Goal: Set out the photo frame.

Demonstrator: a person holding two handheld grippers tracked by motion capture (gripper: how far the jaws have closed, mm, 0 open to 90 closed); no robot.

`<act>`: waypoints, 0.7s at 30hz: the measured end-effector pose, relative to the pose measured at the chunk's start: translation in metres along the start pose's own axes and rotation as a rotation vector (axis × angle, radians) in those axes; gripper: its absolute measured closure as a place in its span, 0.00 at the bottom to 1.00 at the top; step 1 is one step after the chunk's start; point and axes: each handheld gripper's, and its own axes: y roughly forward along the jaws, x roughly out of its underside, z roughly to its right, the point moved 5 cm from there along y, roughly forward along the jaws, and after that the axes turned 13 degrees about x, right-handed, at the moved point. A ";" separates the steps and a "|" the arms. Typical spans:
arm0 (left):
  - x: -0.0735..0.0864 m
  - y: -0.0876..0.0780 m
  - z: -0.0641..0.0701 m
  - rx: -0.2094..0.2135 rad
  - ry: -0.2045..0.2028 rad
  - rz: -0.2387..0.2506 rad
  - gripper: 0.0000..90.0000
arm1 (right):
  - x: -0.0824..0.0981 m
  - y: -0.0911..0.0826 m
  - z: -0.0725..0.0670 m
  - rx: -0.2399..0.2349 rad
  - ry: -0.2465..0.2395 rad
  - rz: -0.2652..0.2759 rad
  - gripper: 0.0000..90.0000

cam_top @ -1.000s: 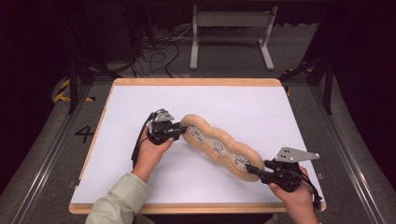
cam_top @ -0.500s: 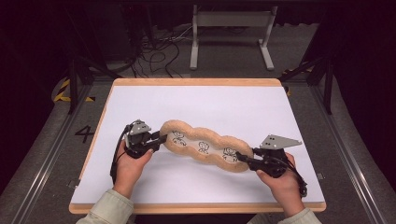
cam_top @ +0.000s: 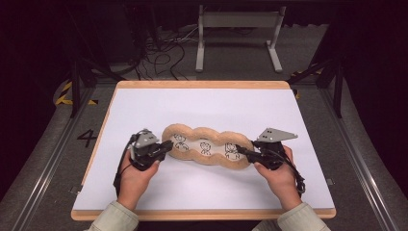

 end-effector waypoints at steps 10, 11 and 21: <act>0.008 -0.002 -0.022 -0.036 -0.075 0.022 0.82 | 0.003 0.014 0.016 -0.026 -0.063 -0.035 0.71; 0.010 -0.003 -0.025 -0.039 -0.083 0.020 0.82 | 0.003 0.015 0.017 -0.019 -0.074 -0.039 0.70; 0.022 -0.003 -0.045 -0.043 -0.150 0.009 0.65 | 0.016 0.033 0.028 0.068 -0.181 -0.136 0.61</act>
